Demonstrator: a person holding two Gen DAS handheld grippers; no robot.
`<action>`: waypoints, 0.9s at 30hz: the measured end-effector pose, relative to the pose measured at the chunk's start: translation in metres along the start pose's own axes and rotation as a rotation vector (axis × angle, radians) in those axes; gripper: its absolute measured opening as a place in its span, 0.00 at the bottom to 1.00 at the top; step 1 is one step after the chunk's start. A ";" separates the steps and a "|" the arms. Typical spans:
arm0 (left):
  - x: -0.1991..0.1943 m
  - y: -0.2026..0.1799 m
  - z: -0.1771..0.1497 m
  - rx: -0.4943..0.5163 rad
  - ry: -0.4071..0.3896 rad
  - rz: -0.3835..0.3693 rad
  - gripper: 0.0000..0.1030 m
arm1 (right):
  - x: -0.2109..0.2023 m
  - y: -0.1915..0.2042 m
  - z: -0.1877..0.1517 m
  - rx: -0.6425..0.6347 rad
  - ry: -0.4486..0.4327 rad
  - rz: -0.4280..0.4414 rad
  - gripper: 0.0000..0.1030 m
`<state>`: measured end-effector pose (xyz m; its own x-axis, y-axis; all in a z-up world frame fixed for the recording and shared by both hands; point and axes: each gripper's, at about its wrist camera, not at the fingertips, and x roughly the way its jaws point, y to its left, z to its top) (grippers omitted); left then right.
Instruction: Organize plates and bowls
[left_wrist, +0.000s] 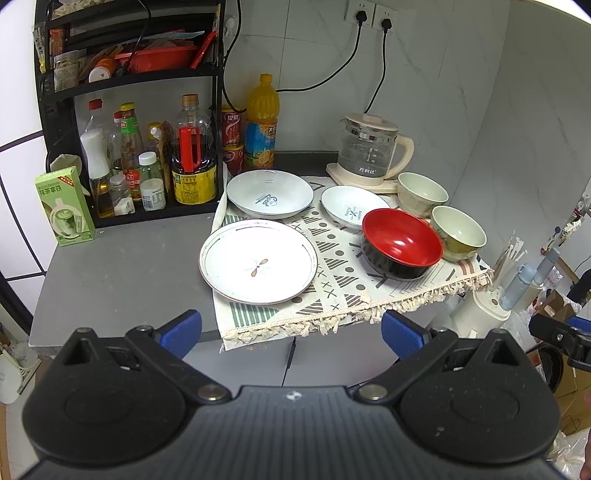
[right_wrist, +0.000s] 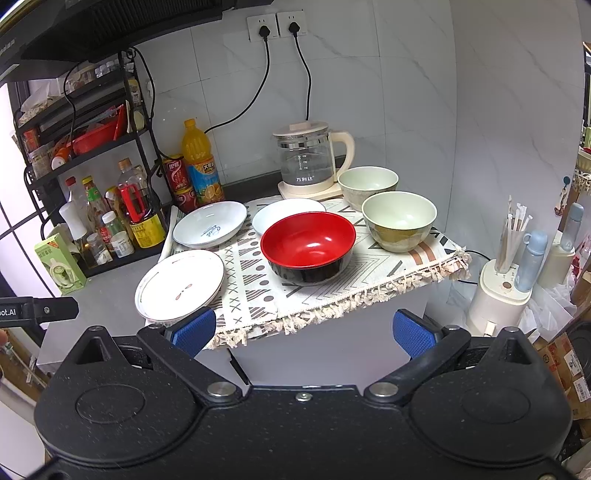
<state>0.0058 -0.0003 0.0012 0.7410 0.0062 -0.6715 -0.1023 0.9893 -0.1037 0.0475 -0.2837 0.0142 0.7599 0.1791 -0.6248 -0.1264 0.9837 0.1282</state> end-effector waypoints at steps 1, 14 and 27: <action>0.000 0.000 0.000 -0.002 0.000 0.000 0.99 | 0.001 -0.001 0.000 0.000 0.001 0.000 1.00; 0.000 -0.006 -0.002 -0.002 0.003 0.019 0.99 | -0.002 -0.008 -0.002 -0.006 -0.004 -0.012 1.00; 0.019 -0.017 0.005 0.007 0.020 0.016 0.99 | 0.004 -0.018 0.000 -0.003 -0.010 -0.001 1.00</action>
<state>0.0249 -0.0164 -0.0061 0.7256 0.0194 -0.6879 -0.1097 0.9901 -0.0878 0.0522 -0.3004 0.0095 0.7661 0.1779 -0.6176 -0.1274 0.9839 0.1254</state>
